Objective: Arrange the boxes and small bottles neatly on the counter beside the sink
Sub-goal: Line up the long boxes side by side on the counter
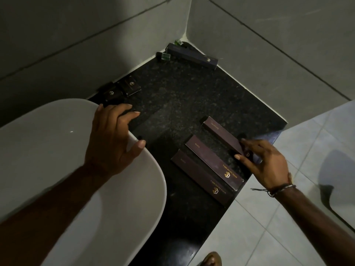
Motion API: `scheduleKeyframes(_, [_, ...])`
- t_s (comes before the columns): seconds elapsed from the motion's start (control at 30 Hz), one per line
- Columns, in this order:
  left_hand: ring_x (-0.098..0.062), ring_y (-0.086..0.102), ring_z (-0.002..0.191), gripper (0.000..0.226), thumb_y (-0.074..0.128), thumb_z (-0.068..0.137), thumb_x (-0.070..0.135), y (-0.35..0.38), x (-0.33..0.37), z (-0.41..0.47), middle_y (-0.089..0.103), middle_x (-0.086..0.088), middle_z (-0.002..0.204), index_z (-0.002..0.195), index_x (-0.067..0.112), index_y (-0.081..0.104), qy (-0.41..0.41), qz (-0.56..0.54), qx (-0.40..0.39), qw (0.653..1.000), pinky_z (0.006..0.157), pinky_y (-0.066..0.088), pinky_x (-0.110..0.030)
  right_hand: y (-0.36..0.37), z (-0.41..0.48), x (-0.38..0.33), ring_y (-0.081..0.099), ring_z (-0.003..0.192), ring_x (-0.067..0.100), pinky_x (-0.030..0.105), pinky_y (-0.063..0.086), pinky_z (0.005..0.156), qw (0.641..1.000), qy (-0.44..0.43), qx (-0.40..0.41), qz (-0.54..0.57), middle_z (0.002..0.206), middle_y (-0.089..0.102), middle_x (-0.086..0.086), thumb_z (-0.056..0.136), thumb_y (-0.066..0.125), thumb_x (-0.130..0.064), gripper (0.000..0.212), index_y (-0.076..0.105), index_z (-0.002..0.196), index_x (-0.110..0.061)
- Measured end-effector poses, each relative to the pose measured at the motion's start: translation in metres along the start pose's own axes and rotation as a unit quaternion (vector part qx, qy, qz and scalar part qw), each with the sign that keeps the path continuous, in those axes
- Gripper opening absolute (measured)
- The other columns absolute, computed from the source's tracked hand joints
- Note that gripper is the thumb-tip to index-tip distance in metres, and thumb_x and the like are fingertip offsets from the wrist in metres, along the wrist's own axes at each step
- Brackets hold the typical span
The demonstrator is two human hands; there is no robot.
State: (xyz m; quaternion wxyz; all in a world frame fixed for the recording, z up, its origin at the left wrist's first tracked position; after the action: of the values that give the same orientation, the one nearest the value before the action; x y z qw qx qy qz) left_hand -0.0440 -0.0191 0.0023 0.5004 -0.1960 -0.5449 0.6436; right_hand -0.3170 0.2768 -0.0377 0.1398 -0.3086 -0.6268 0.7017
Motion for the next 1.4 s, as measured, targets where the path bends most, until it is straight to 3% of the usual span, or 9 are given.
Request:
scheduleKeyframes(0.13, [-0.042, 0.048, 0.129, 0.088, 0.02, 0.097, 0.07, 0.0, -0.001, 0.0, 0.052, -0.023, 0.139, 0.126, -0.003, 0.059, -0.006, -0.015, -0.003, 1.0, 0.121, 0.018, -0.057, -0.033, 0.034, -0.009, 0.054, 0.113, 0.017, 0.03, 0.042, 0.084, 0.994, 0.023, 0.106, 0.024, 0.127, 0.058, -0.001, 0.086, 0.055, -0.067, 0.061, 0.051, 0.136, -0.032])
scheduleKeyframes(0.2, [-0.044, 0.049, 0.129, 0.084, 0.021, 0.097, 0.069, 0.0, -0.001, 0.001, 0.052, -0.023, 0.139, 0.127, -0.001, 0.057, 0.0, -0.019, 0.0, 1.0, 0.12, 0.018, -0.059, -0.037, 0.076, -0.023, 0.051, 0.118, 0.018, 0.033, 0.042, 0.089, 0.993, 0.001, 0.111, 0.048, 0.131, 0.055, -0.001, 0.089, 0.049, -0.066, 0.058, 0.048, 0.137, -0.033])
scheduleKeyframes(0.3, [-0.045, 0.049, 0.128, 0.074, 0.024, 0.098, 0.068, 0.002, -0.001, 0.001, 0.053, -0.024, 0.138, 0.13, 0.006, 0.049, 0.008, -0.022, 0.016, 1.0, 0.119, 0.019, -0.059, -0.015, 0.162, -0.047, 0.046, 0.126, 0.024, 0.043, 0.045, 0.097, 0.998, -0.033, 0.042, 0.026, 0.141, 0.046, 0.005, 0.093, 0.048, -0.057, 0.059, 0.039, 0.144, -0.028])
scheduleKeyframes(0.5, [-0.042, 0.045, 0.134, 0.071, 0.024, 0.096, 0.072, 0.006, -0.007, 0.001, 0.049, -0.021, 0.143, 0.132, 0.014, 0.045, -0.003, -0.036, -0.007, 0.999, 0.125, 0.006, -0.043, 0.032, 0.302, -0.073, 0.023, 0.142, 0.04, 0.046, 0.025, 0.115, 0.988, -0.049, -0.094, -0.116, 0.161, 0.016, 0.017, 0.095, 0.052, -0.031, 0.073, 0.016, 0.155, -0.008])
scheduleKeyframes(0.6, [-0.042, 0.044, 0.135, 0.069, 0.025, 0.096, 0.072, 0.008, -0.01, 0.0, 0.049, -0.021, 0.143, 0.131, 0.016, 0.044, -0.001, -0.039, -0.008, 0.999, 0.126, 0.004, -0.041, 0.034, 0.319, -0.075, 0.025, 0.143, 0.038, 0.046, 0.027, 0.115, 0.986, -0.048, -0.107, -0.119, 0.161, 0.019, 0.017, 0.097, 0.047, -0.029, 0.068, 0.018, 0.154, -0.007])
scheduleKeyframes(0.77, [-0.042, 0.044, 0.134, 0.067, 0.027, 0.097, 0.07, 0.01, -0.01, 0.0, 0.048, -0.02, 0.143, 0.131, 0.015, 0.045, 0.009, -0.034, -0.001, 0.999, 0.126, 0.003, -0.04, 0.007, 0.281, -0.042, 0.054, 0.118, 0.04, 0.045, 0.046, 0.098, 0.99, -0.046, -0.063, -0.116, 0.132, 0.055, 0.02, 0.1, 0.043, -0.031, 0.042, 0.053, 0.138, -0.017])
scheduleKeyframes(1.0, [-0.039, 0.043, 0.133, 0.066, 0.029, 0.096, 0.069, 0.011, -0.011, 0.0, 0.047, -0.017, 0.142, 0.13, 0.015, 0.046, 0.012, -0.034, 0.019, 0.999, 0.125, 0.007, -0.044, -0.018, 0.131, 0.032, 0.061, 0.108, 0.03, 0.041, 0.051, 0.085, 0.995, -0.034, -0.06, -0.073, 0.129, 0.06, 0.007, 0.094, 0.056, -0.03, 0.039, 0.058, 0.133, -0.027])
scheduleKeyframes(1.13, [-0.04, 0.045, 0.132, 0.068, 0.027, 0.097, 0.068, 0.011, -0.01, -0.001, 0.05, -0.019, 0.14, 0.13, 0.012, 0.047, 0.018, -0.026, 0.028, 0.999, 0.123, 0.014, -0.052, -0.018, 0.068, 0.048, 0.064, 0.094, 0.024, 0.028, 0.047, 0.068, 0.995, -0.033, -0.061, -0.066, 0.119, 0.064, 0.003, 0.091, 0.061, -0.026, 0.032, 0.064, 0.123, -0.026])
scheduleKeyframes(1.4, [-0.042, 0.046, 0.13, 0.073, 0.025, 0.099, 0.066, 0.01, -0.007, -0.002, 0.052, -0.022, 0.138, 0.127, 0.005, 0.053, 0.026, -0.011, 0.046, 0.999, 0.121, 0.017, -0.055, -0.016, 0.042, 0.048, 0.065, 0.093, 0.027, 0.027, 0.045, 0.07, 0.997, -0.005, -0.057, -0.06, 0.117, 0.067, 0.008, 0.087, 0.068, -0.019, 0.036, 0.065, 0.123, -0.02])
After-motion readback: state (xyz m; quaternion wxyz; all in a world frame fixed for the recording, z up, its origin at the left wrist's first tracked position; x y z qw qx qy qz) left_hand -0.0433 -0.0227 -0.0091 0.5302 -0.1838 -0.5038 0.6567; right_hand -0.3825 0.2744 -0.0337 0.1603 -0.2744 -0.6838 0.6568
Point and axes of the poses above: each hand's wrist, its own z-axis towards the middle knuckle, its own y-axis out of the palm, x = y × z, the point moved 4 cm from there along z, towards the middle knuckle
